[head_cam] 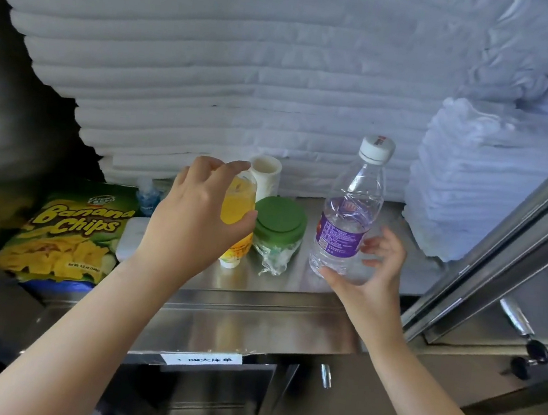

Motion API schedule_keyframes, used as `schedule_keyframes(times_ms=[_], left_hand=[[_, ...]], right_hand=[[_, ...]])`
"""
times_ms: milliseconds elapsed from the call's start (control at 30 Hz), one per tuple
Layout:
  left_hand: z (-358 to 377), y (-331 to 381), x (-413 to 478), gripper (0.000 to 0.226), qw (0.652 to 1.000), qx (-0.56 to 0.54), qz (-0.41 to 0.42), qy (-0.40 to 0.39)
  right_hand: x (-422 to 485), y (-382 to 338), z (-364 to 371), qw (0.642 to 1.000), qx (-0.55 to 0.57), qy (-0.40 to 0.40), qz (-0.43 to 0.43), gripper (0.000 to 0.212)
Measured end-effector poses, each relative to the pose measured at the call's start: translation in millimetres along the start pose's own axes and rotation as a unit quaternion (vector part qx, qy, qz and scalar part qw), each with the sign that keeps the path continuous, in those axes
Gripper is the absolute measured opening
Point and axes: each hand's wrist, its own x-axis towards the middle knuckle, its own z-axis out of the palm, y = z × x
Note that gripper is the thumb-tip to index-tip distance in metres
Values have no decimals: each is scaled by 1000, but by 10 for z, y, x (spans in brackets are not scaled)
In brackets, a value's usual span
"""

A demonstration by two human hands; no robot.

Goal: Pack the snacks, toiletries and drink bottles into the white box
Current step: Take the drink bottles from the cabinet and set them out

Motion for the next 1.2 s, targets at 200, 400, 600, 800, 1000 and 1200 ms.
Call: schedule_keyframes(times_ms=[200,400,600,800,1000,1200], left_hand=[[0,-10,6,60,1000,-3,-4,4],[14,0,8,59,1000,-11,-2,8],[22,2,11,59,1000,-9,-3,10],[13,-13,14,60,1000,-12,2,7],[23,-31,20,60,1000,-17,3,5],[18,-37,25,60,1000,-21,5,7]], right_hand=[[85,-27,15,999,12,-25,21,60],[188,-20,-42,993,16,-103,49,60],[254,-80,175,996,-86,-27,15,59],[406,-21,34,993,-20,-103,62,78],[426,7,32,989,-16,-117,85,74],[485,69,115,993,-58,-57,82,54]])
